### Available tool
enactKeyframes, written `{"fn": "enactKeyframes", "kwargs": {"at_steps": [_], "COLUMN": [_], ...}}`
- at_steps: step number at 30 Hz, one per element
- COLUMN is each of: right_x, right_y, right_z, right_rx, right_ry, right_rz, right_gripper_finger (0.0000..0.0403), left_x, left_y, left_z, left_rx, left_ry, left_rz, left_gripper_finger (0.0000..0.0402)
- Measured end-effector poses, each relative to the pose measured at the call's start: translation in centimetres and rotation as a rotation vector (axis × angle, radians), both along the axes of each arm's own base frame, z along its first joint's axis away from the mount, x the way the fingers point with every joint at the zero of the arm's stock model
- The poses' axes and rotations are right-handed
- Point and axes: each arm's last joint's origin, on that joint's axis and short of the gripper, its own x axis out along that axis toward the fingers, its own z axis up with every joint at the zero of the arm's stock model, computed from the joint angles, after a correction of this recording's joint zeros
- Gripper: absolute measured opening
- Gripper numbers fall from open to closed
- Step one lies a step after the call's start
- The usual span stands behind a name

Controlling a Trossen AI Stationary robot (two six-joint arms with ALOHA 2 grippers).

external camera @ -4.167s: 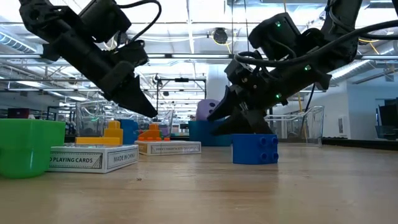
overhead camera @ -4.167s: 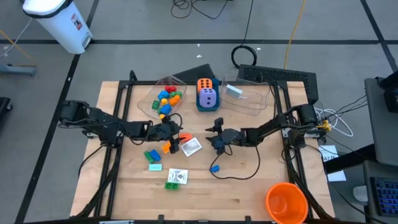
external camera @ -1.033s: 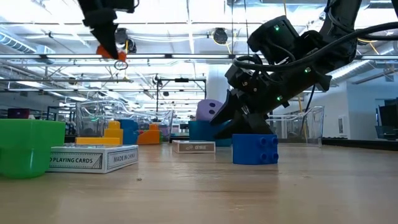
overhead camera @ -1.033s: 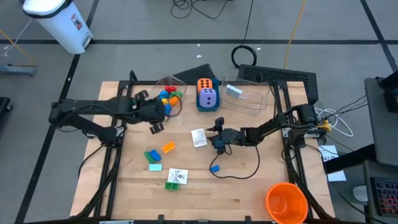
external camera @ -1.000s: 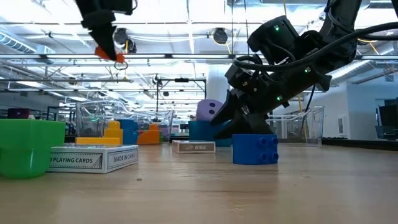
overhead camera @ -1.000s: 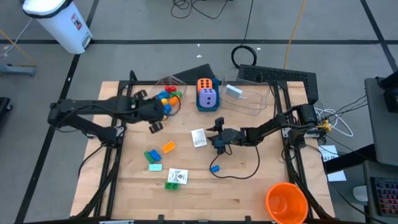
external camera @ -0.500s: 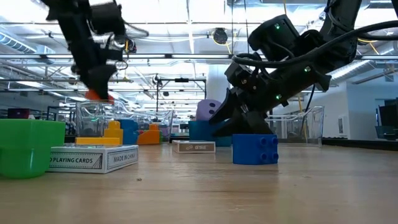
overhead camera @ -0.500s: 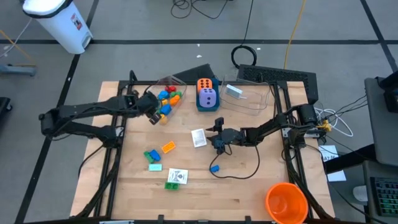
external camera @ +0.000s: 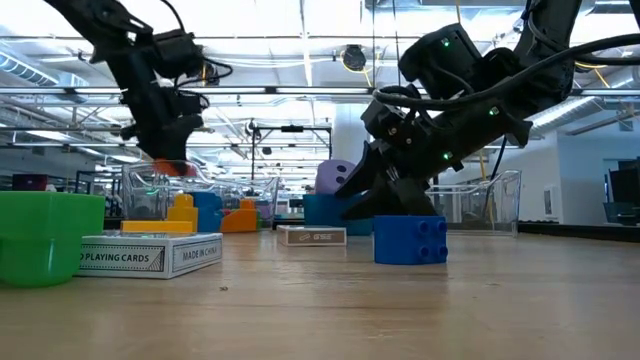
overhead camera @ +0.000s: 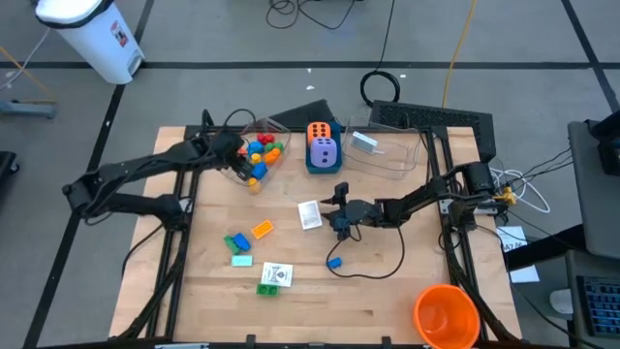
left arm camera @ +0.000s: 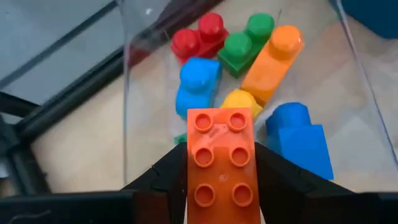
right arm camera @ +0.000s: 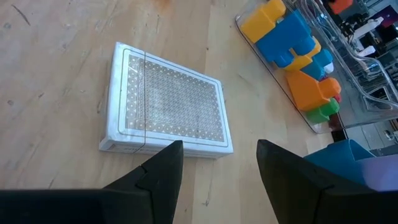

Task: Pick & Place Toys
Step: Put the orange game piece into the left transparent bin

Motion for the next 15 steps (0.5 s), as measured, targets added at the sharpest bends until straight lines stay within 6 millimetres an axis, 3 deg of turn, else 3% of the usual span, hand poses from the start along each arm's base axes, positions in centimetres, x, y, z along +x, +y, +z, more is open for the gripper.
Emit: {"fn": "enactKeyframes", "kwargs": {"at_steps": [15], "right_x": [0.0], "right_y": [0.0], "right_z": [0.0], "right_rx": [0.000], "right_ry": [0.003], "right_rz": [-0.001], "right_gripper_finger": [0.0196], "left_x": [1.4], "left_y": [3.0], "left_z": [-5.0], "left_rx": [-0.124], "left_ry": [0.142], "left_rz": [0.026], "left_gripper_finger": [0.0153]}}
